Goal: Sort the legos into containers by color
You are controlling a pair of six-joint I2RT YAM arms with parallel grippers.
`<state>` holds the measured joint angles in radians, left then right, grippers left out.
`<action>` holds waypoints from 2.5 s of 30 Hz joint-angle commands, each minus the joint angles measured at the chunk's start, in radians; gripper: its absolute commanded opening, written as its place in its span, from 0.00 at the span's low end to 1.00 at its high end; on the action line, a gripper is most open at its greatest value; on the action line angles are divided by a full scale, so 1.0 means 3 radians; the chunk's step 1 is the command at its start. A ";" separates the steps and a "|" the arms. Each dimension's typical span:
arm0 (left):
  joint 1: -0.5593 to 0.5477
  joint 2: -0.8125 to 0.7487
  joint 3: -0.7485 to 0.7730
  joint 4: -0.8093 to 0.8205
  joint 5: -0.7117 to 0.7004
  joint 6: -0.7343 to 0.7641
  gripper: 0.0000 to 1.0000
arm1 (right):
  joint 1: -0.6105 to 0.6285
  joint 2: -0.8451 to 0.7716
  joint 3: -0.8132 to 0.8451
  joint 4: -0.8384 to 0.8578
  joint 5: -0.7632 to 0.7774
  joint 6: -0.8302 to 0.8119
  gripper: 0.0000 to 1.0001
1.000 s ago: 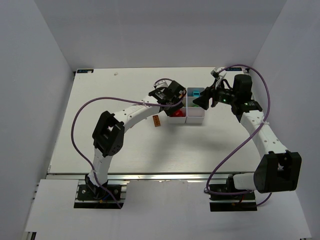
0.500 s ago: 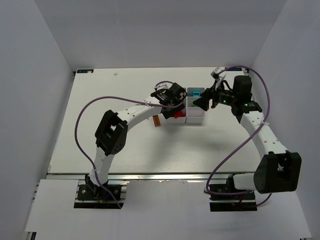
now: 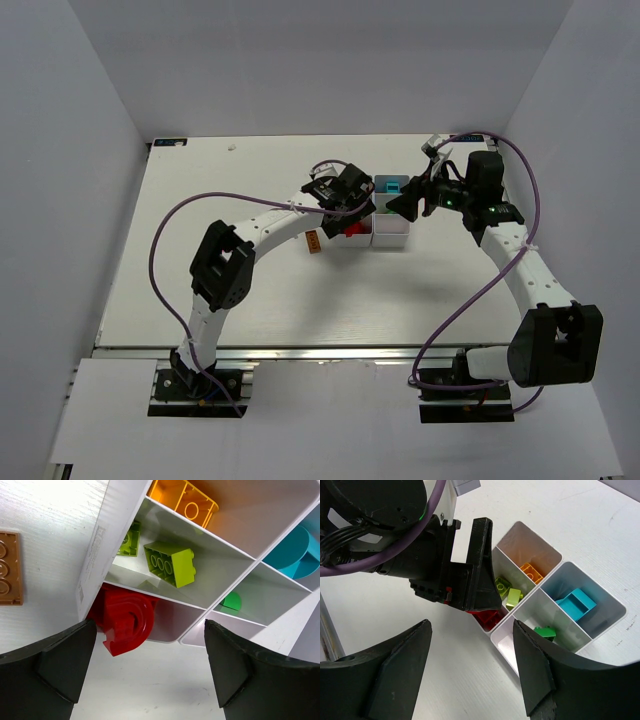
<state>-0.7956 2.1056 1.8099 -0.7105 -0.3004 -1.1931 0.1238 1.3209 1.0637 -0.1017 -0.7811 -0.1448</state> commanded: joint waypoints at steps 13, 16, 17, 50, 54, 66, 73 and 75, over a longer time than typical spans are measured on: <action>-0.0038 -0.0453 0.0149 0.0185 0.0122 0.0070 0.98 | -0.0024 -0.0082 -0.0002 0.0099 -0.0055 -0.0018 0.71; -0.0043 -0.0540 0.0154 0.0134 0.0086 0.0075 0.98 | -0.0024 -0.0082 0.0018 0.0078 -0.0086 -0.0059 0.71; -0.0038 -0.0560 0.0154 0.0119 0.0076 0.0081 0.98 | -0.0019 -0.0082 0.0023 0.0078 -0.0091 -0.0075 0.71; 0.0934 -0.4083 -0.2837 0.0088 -0.0752 0.0675 0.98 | 0.2251 0.2146 0.2394 -0.1783 0.2284 -0.0055 0.60; 0.0934 -0.4283 -0.2909 -0.0024 -0.0798 0.0536 0.98 | 0.2303 0.2413 0.2555 -0.1768 0.2521 0.0277 0.71; 0.0929 -0.4196 -0.2776 -0.0209 -0.0758 0.0474 0.98 | 0.2308 0.2556 0.2166 -0.1257 0.2762 0.0482 0.70; 0.0934 -0.4160 -0.2720 -0.0245 -0.0712 0.0403 0.98 | 0.2282 0.2602 0.1941 -0.0863 0.2864 0.0559 0.70; 0.0934 -0.4155 -0.2735 -0.0250 -0.0701 0.0372 0.98 | 0.2257 0.2612 0.1824 -0.0746 0.2905 0.0564 0.70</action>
<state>-0.5198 0.8623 0.9600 -0.7643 -0.5117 -1.0561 0.8116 2.0907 1.6447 -0.4198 0.0559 0.0051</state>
